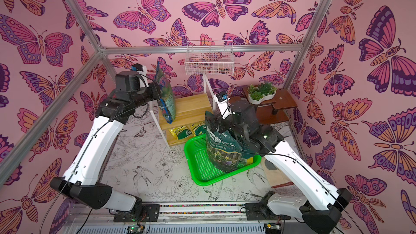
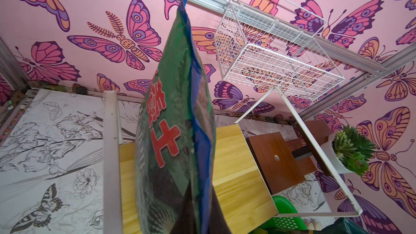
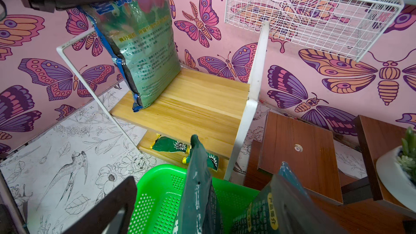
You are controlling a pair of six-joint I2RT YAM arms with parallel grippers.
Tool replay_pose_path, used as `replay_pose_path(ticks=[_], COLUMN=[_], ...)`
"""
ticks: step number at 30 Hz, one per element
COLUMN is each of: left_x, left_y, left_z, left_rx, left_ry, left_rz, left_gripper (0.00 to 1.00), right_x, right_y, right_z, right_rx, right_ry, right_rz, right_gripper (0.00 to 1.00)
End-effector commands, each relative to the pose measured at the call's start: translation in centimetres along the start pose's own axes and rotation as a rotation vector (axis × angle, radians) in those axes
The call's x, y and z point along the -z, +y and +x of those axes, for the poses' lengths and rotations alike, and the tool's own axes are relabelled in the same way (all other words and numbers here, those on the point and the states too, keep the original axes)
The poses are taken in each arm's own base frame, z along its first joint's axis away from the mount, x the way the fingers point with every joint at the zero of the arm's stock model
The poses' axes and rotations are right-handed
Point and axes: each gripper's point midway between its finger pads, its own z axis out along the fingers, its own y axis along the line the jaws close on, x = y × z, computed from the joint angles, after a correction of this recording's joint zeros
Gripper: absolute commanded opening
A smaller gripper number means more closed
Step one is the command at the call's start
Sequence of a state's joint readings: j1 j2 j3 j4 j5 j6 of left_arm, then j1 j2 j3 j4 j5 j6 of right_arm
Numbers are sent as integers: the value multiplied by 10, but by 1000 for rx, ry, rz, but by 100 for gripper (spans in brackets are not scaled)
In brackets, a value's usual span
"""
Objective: Take down the fertilizer bag from the shelf
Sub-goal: Pick up the fertilizer bag from the shelf.
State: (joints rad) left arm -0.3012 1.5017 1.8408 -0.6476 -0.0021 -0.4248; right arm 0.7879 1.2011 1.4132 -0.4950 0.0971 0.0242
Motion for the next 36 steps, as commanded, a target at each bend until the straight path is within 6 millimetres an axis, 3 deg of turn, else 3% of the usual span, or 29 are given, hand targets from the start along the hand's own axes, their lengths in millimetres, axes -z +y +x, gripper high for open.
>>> replay_pose_path(ticks=[1,9,15,23,32,33,36], left_x=[5,43,73,103,114,129,131], left_y=[-20,-54,-93,-111,-116,-115,-119], left_z=[-27,-71,-82,-70,-34,-36,-24], left_rx=[27,-11,-81,-99,-72,-60,-58], left_ry=[-77,-227,-325,-362,-339,-359,-347], left_rz=[86,130,164,204,243,265,288], left_gripper=[0,0,0,0,0,0,0], right_x=[8,9,9,17,38,41,48], right_y=[-5,-10,-11,-22,-45,-47,-51], right_z=[0,-1,-1,3,5,5,5], right_rx=[19,17,17,16,-16,-25,-38], right_ry=[-8,-17,-17,-16,-50,-62,-87], right_rz=[31,58,67,123,249,259,278], right_gripper=[96,96,96,100,99,99,99])
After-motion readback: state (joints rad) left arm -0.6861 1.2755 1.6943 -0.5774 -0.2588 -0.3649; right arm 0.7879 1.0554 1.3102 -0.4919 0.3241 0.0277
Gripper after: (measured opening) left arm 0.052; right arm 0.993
